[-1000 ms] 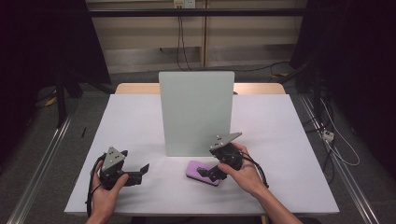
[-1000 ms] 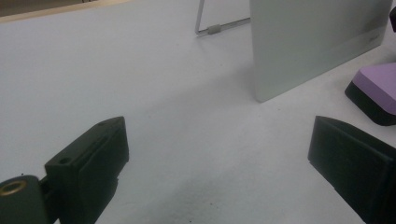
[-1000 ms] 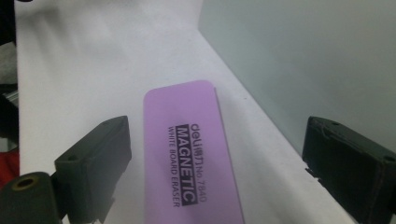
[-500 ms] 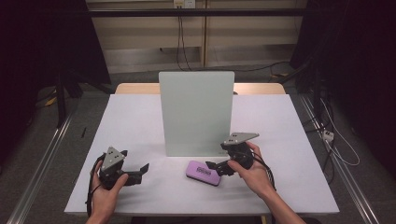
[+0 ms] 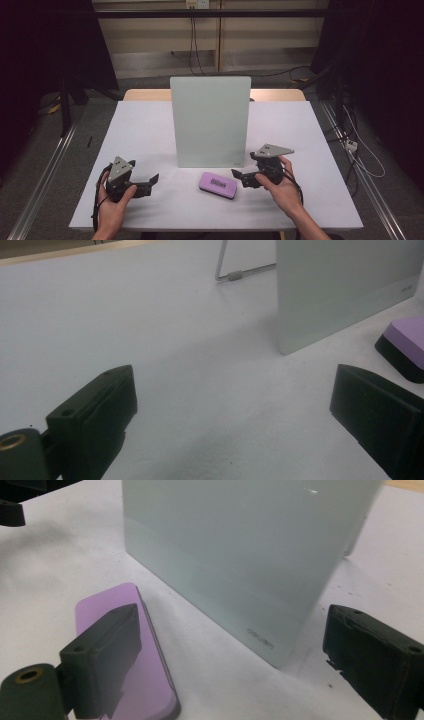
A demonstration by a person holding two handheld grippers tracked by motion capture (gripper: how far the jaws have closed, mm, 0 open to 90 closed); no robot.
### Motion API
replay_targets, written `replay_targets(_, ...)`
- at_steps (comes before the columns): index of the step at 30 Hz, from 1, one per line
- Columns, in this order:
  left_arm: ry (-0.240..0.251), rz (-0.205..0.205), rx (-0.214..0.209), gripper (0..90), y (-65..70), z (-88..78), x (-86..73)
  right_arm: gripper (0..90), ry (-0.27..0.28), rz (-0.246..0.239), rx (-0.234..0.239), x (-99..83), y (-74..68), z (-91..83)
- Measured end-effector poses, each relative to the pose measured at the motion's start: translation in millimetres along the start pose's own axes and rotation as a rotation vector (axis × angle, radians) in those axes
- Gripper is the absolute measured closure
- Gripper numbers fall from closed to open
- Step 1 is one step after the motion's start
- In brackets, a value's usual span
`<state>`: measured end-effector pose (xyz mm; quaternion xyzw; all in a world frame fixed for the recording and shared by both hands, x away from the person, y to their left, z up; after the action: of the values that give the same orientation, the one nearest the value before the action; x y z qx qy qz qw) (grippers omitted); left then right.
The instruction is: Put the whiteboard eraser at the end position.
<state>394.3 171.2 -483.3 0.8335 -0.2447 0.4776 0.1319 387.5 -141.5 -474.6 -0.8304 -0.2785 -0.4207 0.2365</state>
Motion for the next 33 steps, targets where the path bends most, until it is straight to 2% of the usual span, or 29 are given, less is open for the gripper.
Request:
replay_targets(7,0.003,-0.017,0.01,4.8,-1.9,-0.2,-0.2,8.1,0.003,0.02,-0.055,-7.7,15.4,-16.9)
replay_targets(16,0.002,-0.021,0.013,4.8,-2.6,-0.4,0.0,8.0,0.055,0.067,-0.119,-12.2,34.8,-36.3)
replay_targets(24,0.006,-0.029,0.006,4.8,-1.3,0.5,0.8,8.0,0.069,0.088,-0.151,-21.3,46.6,-51.2)
replay_targets(33,0.013,-0.032,0.015,4.8,-2.1,-0.2,1.6,7.8,0.091,0.125,-0.213,-31.4,59.5,-65.8)
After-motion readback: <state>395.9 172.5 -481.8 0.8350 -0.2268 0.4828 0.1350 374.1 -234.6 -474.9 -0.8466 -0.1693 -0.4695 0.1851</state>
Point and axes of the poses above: each handheld gripper's, and its own axes: z roughly forward along the jaws, x roughly out of its top, y roughly to its right, the point moved 10 cm from there along z, roughly forward along the jaws, and after that the axes turned 4 degrees about x, right-handed, at the moved point
